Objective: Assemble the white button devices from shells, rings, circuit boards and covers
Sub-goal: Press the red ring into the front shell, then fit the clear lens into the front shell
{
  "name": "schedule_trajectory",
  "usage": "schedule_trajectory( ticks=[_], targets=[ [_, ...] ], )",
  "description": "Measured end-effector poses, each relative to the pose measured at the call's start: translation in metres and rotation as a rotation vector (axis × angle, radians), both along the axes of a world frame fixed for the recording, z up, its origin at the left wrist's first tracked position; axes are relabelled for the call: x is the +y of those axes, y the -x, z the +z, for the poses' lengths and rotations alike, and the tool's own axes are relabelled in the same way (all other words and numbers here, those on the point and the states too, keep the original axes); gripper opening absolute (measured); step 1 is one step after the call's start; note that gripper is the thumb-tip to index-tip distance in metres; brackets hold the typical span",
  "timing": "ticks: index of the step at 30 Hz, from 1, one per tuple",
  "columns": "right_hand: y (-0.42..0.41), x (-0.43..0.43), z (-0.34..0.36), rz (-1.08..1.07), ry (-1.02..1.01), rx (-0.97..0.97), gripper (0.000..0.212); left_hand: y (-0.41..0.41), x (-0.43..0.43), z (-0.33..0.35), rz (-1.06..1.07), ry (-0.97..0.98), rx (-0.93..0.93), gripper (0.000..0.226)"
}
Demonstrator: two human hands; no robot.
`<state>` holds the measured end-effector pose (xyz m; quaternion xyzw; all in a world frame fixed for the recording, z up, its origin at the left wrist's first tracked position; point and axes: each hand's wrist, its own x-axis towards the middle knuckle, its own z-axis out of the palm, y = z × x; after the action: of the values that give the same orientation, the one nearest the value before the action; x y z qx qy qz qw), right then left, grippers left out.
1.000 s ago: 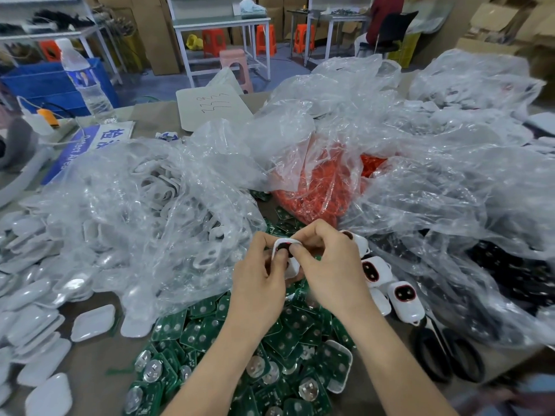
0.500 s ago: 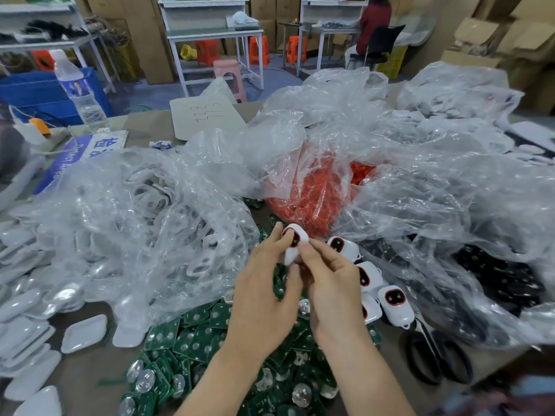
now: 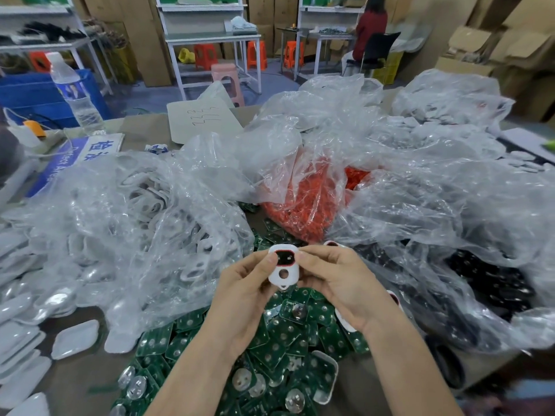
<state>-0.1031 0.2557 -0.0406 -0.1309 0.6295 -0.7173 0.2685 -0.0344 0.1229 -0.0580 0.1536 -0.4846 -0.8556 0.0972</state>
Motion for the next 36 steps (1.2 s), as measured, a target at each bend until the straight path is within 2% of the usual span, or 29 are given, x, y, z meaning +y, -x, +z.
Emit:
schedule_trajectory(
  ticks=[4,6,9,11,13,16,19,24,27,31,32,34,36],
  targets=[
    [0.003,0.007,0.013,-0.107,-0.338,0.26,0.004,0.001,-0.006,0.0,0.108,-0.209,-0.039,0.022],
    [0.026,0.025,0.038,-0.175,-0.367,0.366,0.002,0.001,-0.01,0.0,0.134,-0.29,-0.046,0.023],
    [0.108,0.055,0.084,-0.43,-0.382,0.55,0.011,0.002,-0.011,-0.002,0.123,-0.323,-0.055,0.029],
    [0.186,0.066,0.106,-0.545,-0.538,0.543,0.013,0.003,-0.011,-0.002,0.099,-0.328,-0.053,0.031],
    [0.257,0.072,0.108,-0.518,-0.825,0.459,0.019,0.003,-0.013,-0.002,0.066,-0.353,-0.045,0.028],
    [0.314,0.076,0.088,-0.414,-1.114,0.537,0.028,0.003,-0.016,-0.004,-0.006,-0.318,-0.053,0.028],
    [0.333,0.063,0.072,-0.294,-1.181,0.629,0.031,0.006,-0.015,-0.005,0.006,-0.282,-0.057,0.029],
    [0.352,0.035,0.043,-0.123,-1.328,0.619,0.032,0.011,-0.015,-0.005,0.126,-0.275,0.023,0.031],
    [0.362,0.019,0.029,-0.128,-1.48,0.676,0.038,0.012,-0.016,-0.005,0.143,-0.277,0.068,0.035],
    [0.373,0.004,0.024,-0.139,-1.589,0.654,0.04,0.015,-0.017,-0.003,0.116,-0.311,0.086,0.033],
    [0.376,0.001,0.024,-0.115,-1.603,0.645,0.041,0.015,-0.017,-0.003,0.118,-0.299,0.076,0.039],
    [0.383,-0.004,0.025,-0.078,-1.593,0.636,0.041,0.015,-0.019,-0.004,0.121,-0.286,0.054,0.073],
    [0.389,-0.006,0.023,-0.063,-1.565,0.656,0.04,0.015,-0.02,-0.001,0.121,-0.298,0.049,0.082]
  ],
)
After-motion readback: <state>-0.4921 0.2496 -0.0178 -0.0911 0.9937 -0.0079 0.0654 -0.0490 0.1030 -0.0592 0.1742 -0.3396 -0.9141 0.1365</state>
